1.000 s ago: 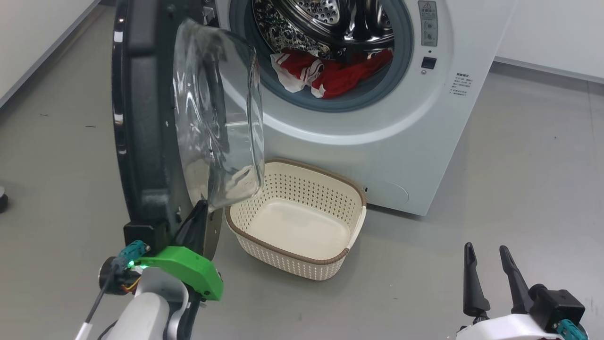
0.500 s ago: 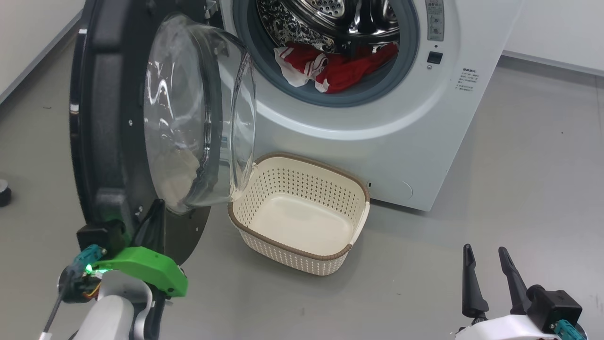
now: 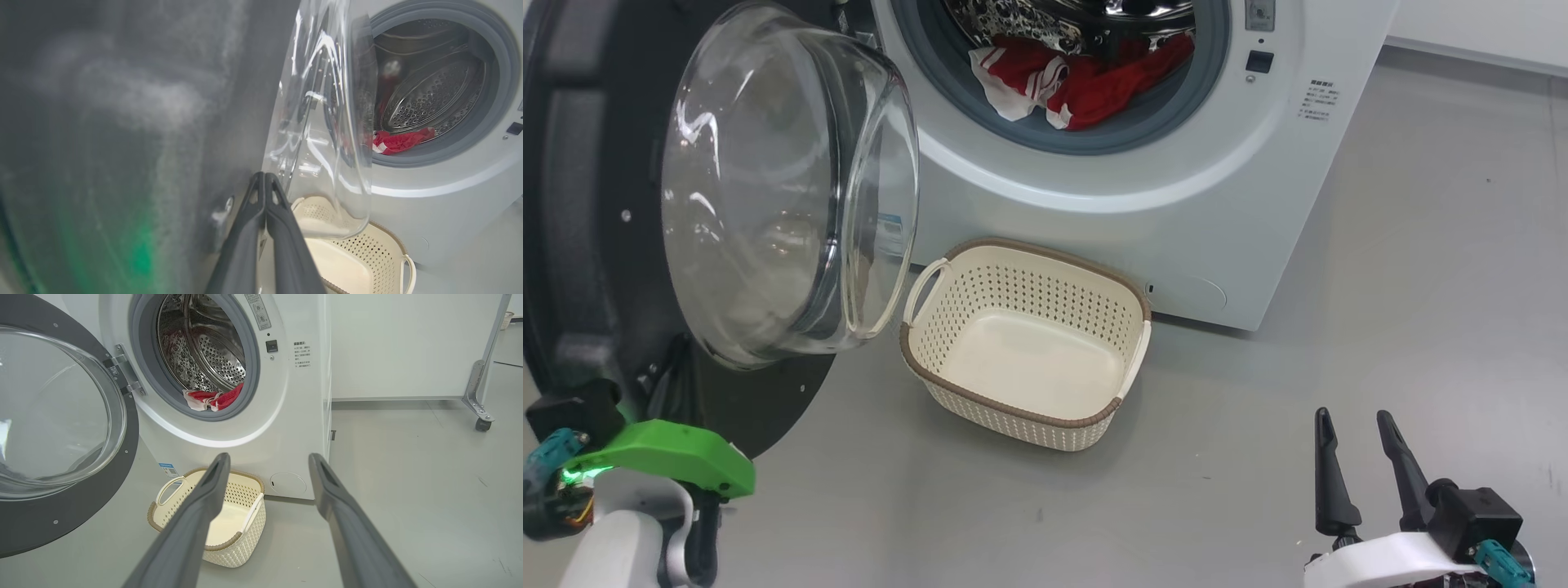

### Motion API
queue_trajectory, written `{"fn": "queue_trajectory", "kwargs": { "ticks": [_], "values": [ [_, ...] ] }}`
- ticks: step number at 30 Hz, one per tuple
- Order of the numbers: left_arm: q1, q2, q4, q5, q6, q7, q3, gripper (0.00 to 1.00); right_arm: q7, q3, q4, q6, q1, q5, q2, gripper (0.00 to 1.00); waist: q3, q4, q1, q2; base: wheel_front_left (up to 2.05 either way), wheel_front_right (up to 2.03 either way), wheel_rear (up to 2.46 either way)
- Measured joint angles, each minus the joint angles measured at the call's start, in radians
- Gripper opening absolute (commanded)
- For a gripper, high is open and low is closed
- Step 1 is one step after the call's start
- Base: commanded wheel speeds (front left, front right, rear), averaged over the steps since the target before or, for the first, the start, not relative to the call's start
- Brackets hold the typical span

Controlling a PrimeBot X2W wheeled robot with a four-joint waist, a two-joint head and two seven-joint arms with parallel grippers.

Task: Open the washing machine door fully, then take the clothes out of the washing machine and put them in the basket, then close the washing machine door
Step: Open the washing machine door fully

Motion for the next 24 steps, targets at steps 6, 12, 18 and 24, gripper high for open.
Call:
{"fn": "queue_trajectory", "kwargs": {
  "ticks": [6,12,18,24],
  "values": [
    [0.000,0.017,0.003,-0.017,0.006,-0.009,0.045,0.00,0.000,-0.005,0.003,0.000,-0.022,-0.002,-0.001,1.00,0.022,-0.023,0.0000,0.0000,0.00,0.00,0.00],
    [-0.001,0.028,0.014,-0.044,0.010,-0.025,0.095,0.00,0.000,-0.005,0.007,0.001,-0.040,-0.009,-0.002,1.00,0.039,-0.044,0.0000,0.0000,0.00,0.00,0.00],
    [-0.002,0.045,0.031,-0.058,0.015,-0.034,0.134,0.00,0.000,-0.013,0.012,0.000,-0.042,-0.009,-0.002,1.00,0.044,-0.054,0.0000,0.0000,0.00,0.00,0.00],
    [-0.002,0.091,0.038,-0.084,0.022,-0.043,0.222,0.00,0.000,-0.009,0.010,0.000,-0.053,-0.012,-0.002,1.00,0.064,-0.064,0.0000,0.0000,0.00,0.00,0.00]
  ]
}}
